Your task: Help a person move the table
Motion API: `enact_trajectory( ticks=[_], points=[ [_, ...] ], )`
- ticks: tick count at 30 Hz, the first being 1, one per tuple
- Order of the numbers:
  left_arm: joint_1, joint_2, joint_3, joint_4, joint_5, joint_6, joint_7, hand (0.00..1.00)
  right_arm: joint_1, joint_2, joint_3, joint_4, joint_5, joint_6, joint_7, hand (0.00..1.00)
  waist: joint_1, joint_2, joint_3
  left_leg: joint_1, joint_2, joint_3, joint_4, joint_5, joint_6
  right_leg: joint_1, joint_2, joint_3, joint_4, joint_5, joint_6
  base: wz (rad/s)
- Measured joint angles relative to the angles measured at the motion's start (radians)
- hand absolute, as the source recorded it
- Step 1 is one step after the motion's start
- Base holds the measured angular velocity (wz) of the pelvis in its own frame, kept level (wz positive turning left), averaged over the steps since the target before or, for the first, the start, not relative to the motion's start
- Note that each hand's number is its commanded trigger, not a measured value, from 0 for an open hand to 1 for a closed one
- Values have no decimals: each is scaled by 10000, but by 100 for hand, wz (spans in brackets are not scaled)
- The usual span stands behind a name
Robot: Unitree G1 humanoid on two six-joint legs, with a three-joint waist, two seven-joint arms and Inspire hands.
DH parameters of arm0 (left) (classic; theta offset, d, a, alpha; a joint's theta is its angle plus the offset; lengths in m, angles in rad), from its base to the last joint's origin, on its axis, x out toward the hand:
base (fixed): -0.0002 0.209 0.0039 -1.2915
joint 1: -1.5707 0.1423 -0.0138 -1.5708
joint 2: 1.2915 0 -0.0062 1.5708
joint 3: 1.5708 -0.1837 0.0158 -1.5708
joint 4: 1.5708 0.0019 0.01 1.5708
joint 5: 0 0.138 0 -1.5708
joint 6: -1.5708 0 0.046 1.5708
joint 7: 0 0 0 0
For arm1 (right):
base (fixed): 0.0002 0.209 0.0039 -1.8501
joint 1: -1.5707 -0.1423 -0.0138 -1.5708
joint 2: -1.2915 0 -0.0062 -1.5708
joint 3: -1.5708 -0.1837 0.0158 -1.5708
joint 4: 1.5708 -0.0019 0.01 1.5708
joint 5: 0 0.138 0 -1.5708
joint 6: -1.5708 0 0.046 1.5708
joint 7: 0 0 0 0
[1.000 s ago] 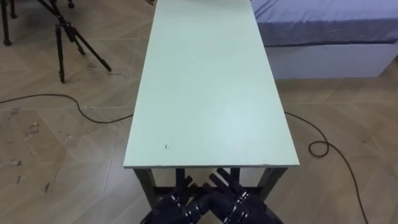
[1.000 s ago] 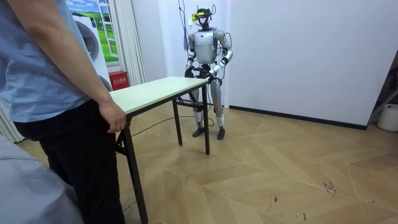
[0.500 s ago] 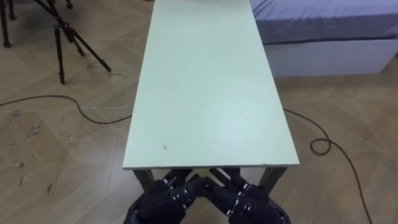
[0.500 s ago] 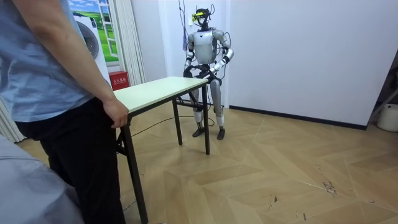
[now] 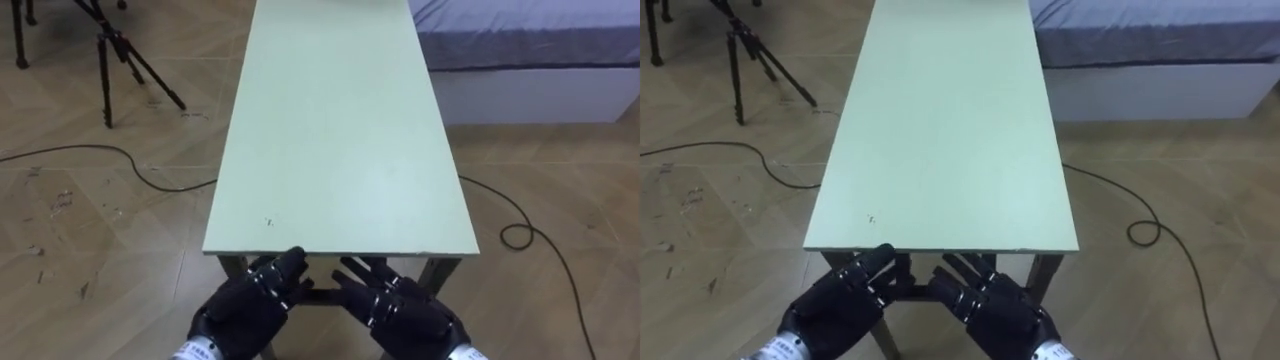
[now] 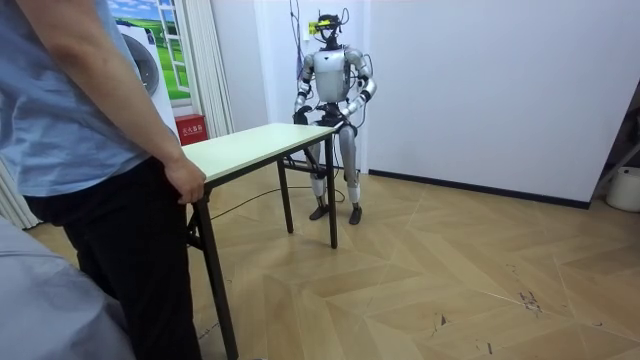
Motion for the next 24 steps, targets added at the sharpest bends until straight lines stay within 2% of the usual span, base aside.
enact_trajectory(
  ticks=[2, 5, 8, 10, 11, 16, 21, 24],
  points=[
    [-118, -17, 158, 144, -7, 56, 261, 0, -83, 0, -47, 0, 259, 130, -198, 0, 30, -1, -2, -4, -14, -91, -23, 3, 6, -22, 7, 2, 26, 39, -29, 0],
    [-225, -309, 393, 286, -8, 202, 524, 0, -227, 52, -135, -1, 706, 293, -612, 0, 57, 15, -7, -1, -4, -103, 6, 8, 12, -54, 20, 9, 153, 55, -54, -1],
    [-278, -411, 556, 316, -7, 339, 787, 0, -233, 165, -373, 13, 1175, 378, -1058, 0, 51, 49, -8, -7, 2, -110, 16, 11, 16, -87, 40, 48, 165, 71, -79, -7],
    [-283, -608, 762, 315, 15, 494, 964, 0, -233, 293, -533, 73, 1363, 393, -1249, 0, 46, 53, -9, 1, 0, -106, 28, 12, 18, -99, 35, 65, 184, 71, -79, -5],
    [-289, -734, 826, 314, 45, 509, 1094, 0, -232, 380, -614, 79, 1419, 428, -1352, 0, 45, 52, -9, 2, -3, -106, 30, 13, 19, -106, 34, 72, 187, 71, -79, 0],
    [-491, -948, 866, 529, 49, 558, 1389, 0, -232, 501, -764, 84, 1544, 590, -1455, 0, 37, 53, -10, 15, -3, -104, 34, 17, 23, -101, 38, 101, 191, 72, -81, 0],
    [-504, -1456, 1305, 545, 58, 694, 1626, 0, -232, 636, -907, 82, 1962, 603, -1712, 0, 63, 53, -10, 2, -5, -85, 30, 17, 23, -134, 57, 177, 179, 72, -81, -1],
    [-504, -1562, 1396, 540, 56, 716, 1793, 0, -232, 762, -967, 82, 2243, 604, -1910, 0, 92, 60, -16, 9, -5, -85, 26, 17, 23, -137, 81, 237, 162, 77, -84, -3]
  ],
)
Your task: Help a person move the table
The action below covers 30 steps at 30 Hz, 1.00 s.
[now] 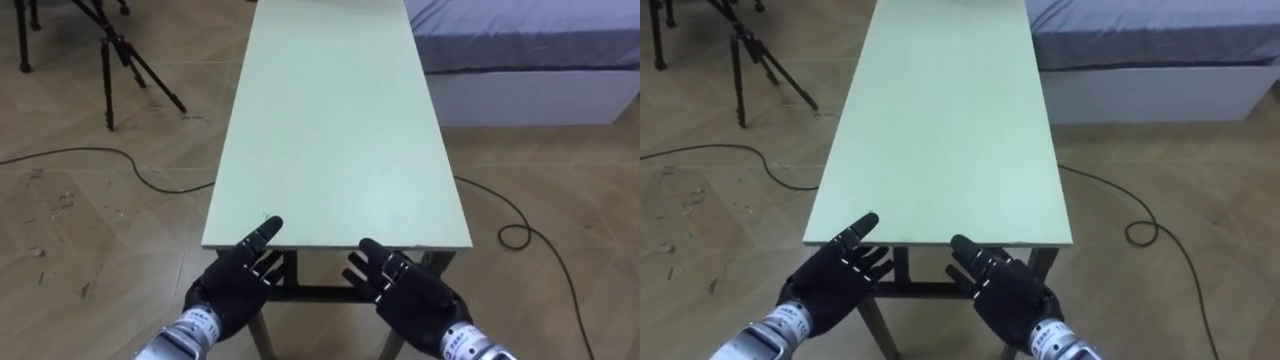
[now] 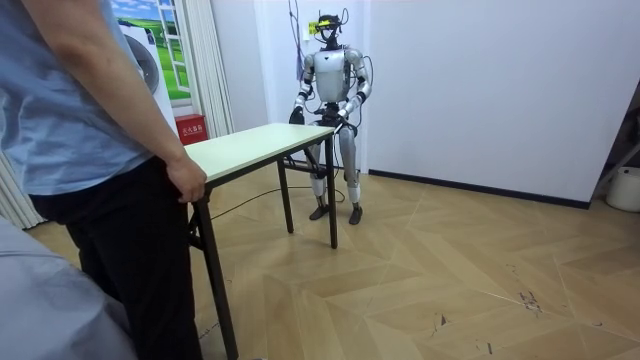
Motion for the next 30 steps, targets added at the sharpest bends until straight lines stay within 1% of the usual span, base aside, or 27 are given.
enact_trajectory(
  ticks=[2, 5, 7, 9, 10, 12, 14, 15, 18, 22, 24, 26, 28, 30],
  points=[
    [0, -54, 32, -7, 1, 8, 69, 0, 0, 75, -109, 0, 9, 1, -145, 0, 4, 7, -5, 3, 0, 0, 0, 0, 0, 2, 4, 12, -7, 10, 1, -2],
    [0, -276, 197, -10, -1, 36, 264, 0, 0, 148, -236, 0, 10, 0, -332, 0, 36, 20, -14, 21, 0, 0, 0, 0, 0, 1, 20, 64, -12, 26, -3, -3],
    [0, -347, 277, -10, -2, 63, 354, 0, 0, 221, -320, 0, 13, 0, -437, 0, 49, 36, -23, 24, 2, 1, 1, 0, 0, -7, 32, 92, -16, 39, -12, -5],
    [0, -405, 318, -7, -1, 65, 407, 0, 3, 421, -536, 1, 14, 2, -646, 0, 50, 65, -30, 30, 6, 0, 3, 1, 0, -17, 46, 121, -15, 51, -21, -4],
    [0, -448, 355, -1, 0, 69, 418, 0, 5, 460, -584, 1, 21, 2, -684, 0, 55, 80, -27, 33, 7, 1, 3, 1, 0, -19, 49, 125, -15, 57, -22, -4],
    [0, -689, 559, 57, -1, 122, 441, 0, 4, 613, -760, 2, 183, 1, -828, 0, 68, 153, -27, 33, 6, 0, 2, 1, 0, -43, 55, 148, -17, 79, -27, -4],
    [0, -705, 570, 91, -5, 161, 444, 0, 15, 759, -1014, 2, 426, 0, -976, 0, 68, 244, -32, 35, 7, 0, 2, 1, 0, -56, 57, 165, -12, 81, -30, -3],
    [0, -710, 570, 139, -4, 173, 444, 0, 21, 785, -1079, 1, 519, -4, -1015, 0, 67, 306, -44, 47, 6, -1, 3, 1, 0, -64, 63, 203, -4, 81, -31, -7],
    [0, -745, 572, 209, -3, 173, 445, 0, 23, 841, -1201, 1, 803, -23, -1122, 0, 45, 394, -58, 76, 6, 0, 2, 1, 0, -60, 75, 240, 4, 84, -34, -4],
    [1, -822, 619, 253, 0, 171, 445, 0, 26, 939, -1346, 1, 882, -94, -1314, 0, 46, 394, -58, 153, 2, 17, 0, 1, 0, -39, 73, 253, 3, 84, -34, 0],
    [1, -993, 777, 299, 2, 169, 459, 0, 34, 1142, -1350, 2, 881, -311, -1408, 0, 49, 386, -52, 148, 2, 23, -4, 1, 0, -42, 76, 275, -4, 84, -34, 0],
    [1, -1162, 914, 356, 1, 139, 464, 0, 34, 1277, -1366, 17, 896, -383, -1436, 0, 28, 383, -50, 142, -3, -3, -4, 1, 0, -42, 73, 271, -12, 83, -34, 0],
    [0, -1278, 987, 366, 2, 104, 498, 0, 33, 1317, -1374, 17, 915, -421, -1459, 0, 19, 377, -47, 140, -5, -14, -3, 1, 0, -45, 69, 268, -12, 83, -34, 0],
    [-1, -1388, 987, 441, 1, -34, 515, 0, 33, 1444, -1403, 24, 943, -505, -1506, 0, -50, 369, -42, 133, -8, -30, -2, 1, 0, -38, 59, 251, -9, 83, -34, 0]
  ],
)
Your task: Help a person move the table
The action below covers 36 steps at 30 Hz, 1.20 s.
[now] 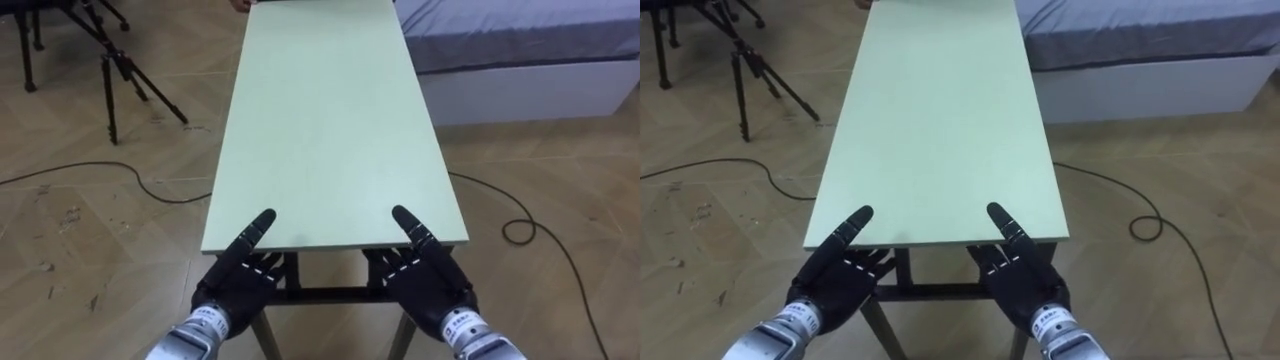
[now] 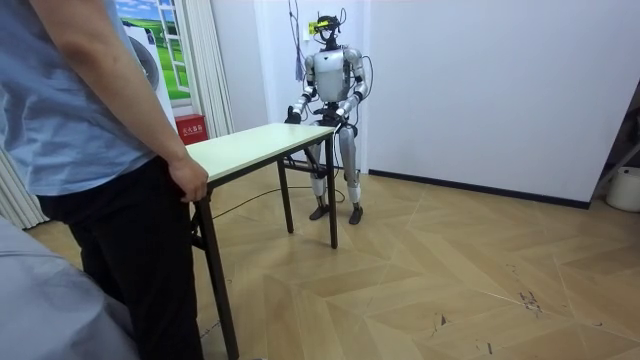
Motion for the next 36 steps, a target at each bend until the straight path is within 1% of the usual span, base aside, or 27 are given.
enact_trajectory(
  ticks=[3, 5, 7, 9, 12, 19, 22, 23, 25, 28, 30, 32, 36],
  points=[
    [-178, -140, 8, 462, 166, -137, -2, 0, 0, 255, -50, 50, 155, -180, -35, 0, -38, -17, 11, 14, 0, -8, 5, 0, 0, 9, 1, 9, 3, 0, 0, 0],
    [-287, -187, 8, 676, 382, -166, -2, 0, -1, 319, -75, 50, 177, -270, -82, 0, -38, -63, 38, 19, 0, -8, 5, 0, 0, 1, 2, 22, 3, -1, 0, 0],
    [-342, -250, 28, 829, 488, -234, -3, 0, 0, 460, -198, 53, 195, -290, -103, 0, -35, -104, 51, 41, 0, -7, 5, 0, 0, -18, 5, 33, 3, 0, -1, 0],
    [-360, -416, 179, 988, 494, -261, -13, 0, 0, 632, -377, 54, 237, -327, -204, 0, -45, -142, 64, 53, -2, -7, 5, 0, 0, -15, 6, 49, 0, 1, -1, 0],
    [-361, -489, 239, 1018, 494, -263, -15, 0, 0, 642, -379, 56, 244, -443, -231, 0, -53, -170, 58, 42, -2, -21, 5, 0, 0, -9, 7, 43, -7, 1, -1, 0],
    [-380, -533, 274, 972, 497, -263, -15, 0, -2, 670, -380, 56, 189, -463, -224, 0, -79, -194, 43, 1, -2, -57, 7, 0, 0, -15, 6, 1, 9, 1, 0, 0],
    [-382, -549, 351, 686, 484, -265, -15, 0, -53, 799, -429, 31, 149, -481, -220, 0, -114, -222, 22, -194, -2, -55, 86, 0, 0, -211, 3, 6, 82, 6, -9, 0],
    [-387, -552, 380, 571, 479, -286, -57, 0, -86, 888, -462, 31, 151, -486, -220, 0, -130, -225, 21, -273, -1, -57, 135, 0, 0, -270, -1, 6, 112, 11, -15, 0],
    [-388, -575, 387, 360, 428, -404, -76, 0, -99, 916, -453, 31, 151, -490, -219, 0, -182, -224, 20, -291, -2, -57, 167, 0, 0, -308, -17, -6, 180, 6, -21, 0],
    [-384, -634, 393, 354, 365, -508, -70, 0, -119, 932, -450, 31, 156, -511, -218, 0, -193, -232, 24, -291, 2, -55, 166, 0, 0, -321, -14, -8, 202, 7, -25, 0],
    [-388, -683, 397, 349, 359, -587, -66, 0, -127, 936, -443, 32, 160, -529, -218, 0, -182, -256, 37, -285, 0, -43, 165, 0, 0, -333, -14, 8, 219, 7, -25, 0],
    [-390, -767, 395, 273, 362, -757, -23, 0, -134, 939, -367, 31, 157, -639, -219, 0, -142, -321, 63, -286, 3, -24, 165, 0, 0, -352, -6, 27, 221, 8, -27, -2],
    [-388, -805, 393, 39, 354, -831, 214, 0, -134, 938, -363, 27, 192, -674, -219, 0, 4, -422, 103, -288, 6, 11, 157, -1, 0, -361, 16, 91, 175, 17, -33, -2]
  ],
)
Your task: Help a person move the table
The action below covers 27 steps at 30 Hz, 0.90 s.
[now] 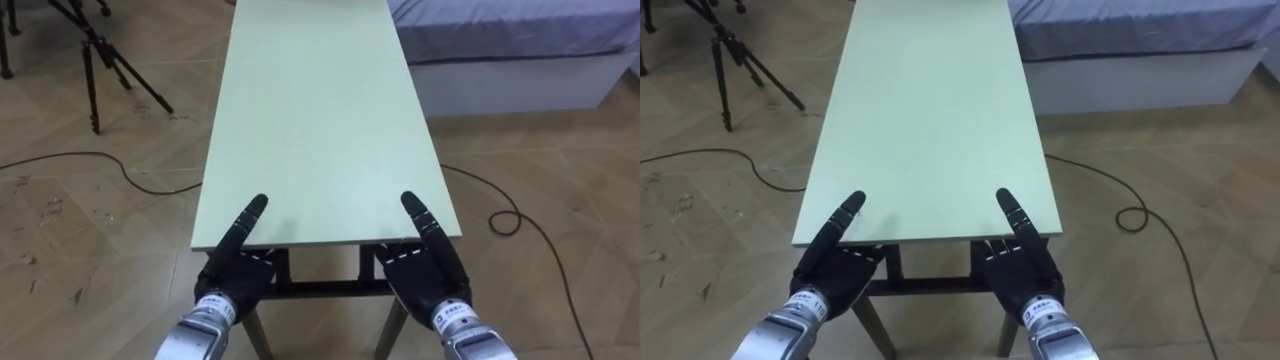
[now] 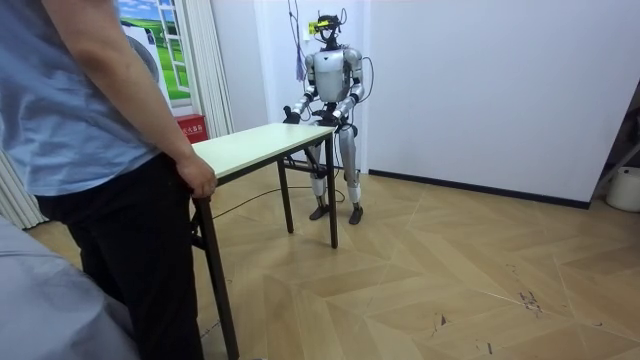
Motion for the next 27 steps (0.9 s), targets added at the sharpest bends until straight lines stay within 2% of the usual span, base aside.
enact_trajectory(
  ticks=[3, 4, 5, 6, 9, 13, 15, 22, 27],
  points=[
    [0, -9, -4, -51, -258, -70, 97, 0, 0, 0, 16, 0, 17, -15, 0, 0, 3, -2, -1, 0, -2, 7, -1, 0, 0, 0, 2, 7, -10, 8, 2, 0],
    [0, -9, -4, -54, -352, -83, 99, 1, 0, 0, 17, 0, 32, -17, 0, 37, 5, -2, -1, 0, -1, 8, -1, 0, 0, 0, 6, 11, -8, 8, 1, 0],
    [1, -9, -5, -124, -380, -88, 195, 52, 0, -1, 16, -2, 49, -25, 0, 96, 5, 1, -2, -7, 1, 8, 0, 0, 0, -1, 8, 11, -8, 10, -2, 0],
    [2, -10, -6, -266, -392, -88, 450, 100, 0, 0, 16, -2, 101, -39, 0, 100, 9, 2, -1, -10, 6, 7, -3, 0, 0, -1, 14, 6, -20, 18, -9, 0],
    [2, -14, -9, -476, -718, -138, 852, 100, 0, 32, 21, -1, 138, -109, 0, 100, 19, 20, 5, -35, 13, 5, -5, 0, 0, 6, 25, 2, -95, 72, -8, 0],
    [2, -97, -28, -572, -992, -254, 947, 100, 0, 81, 37, 16, 132, -259, -157, 100, 53, 35, 11, -86, 13, 5, -5, 0, 0, 12, 29, -1, -200, 141, 6, 0],
    [2, -191, -64, -610, -1044, -260, 947, 100, 4, 91, 37, 74, 135, -369, -601, 100, 273, 64, 29, -102, 10, 5, -5, 0, 0, -5, 25, -14, -204, 140, 6, 0],
    [54, -214, -181, -612, -958, -481, 1720, 100, 3, -58, 451, 52, -128, -515, -937, 100, 225, 117, 41, -166, 11, -2, -12, 0, 0, -48, 20, -42, -268, 140, 7, -2],
    [81, -289, -242, -561, -543, -529, 1825, 100, 12, -60, 495, 81, -279, -530, -981, 100, 233, 124, 46, -157, 13, 6, -31, 0, 0, -46, 21, -37, -284, 141, 8, 0]
  ],
)
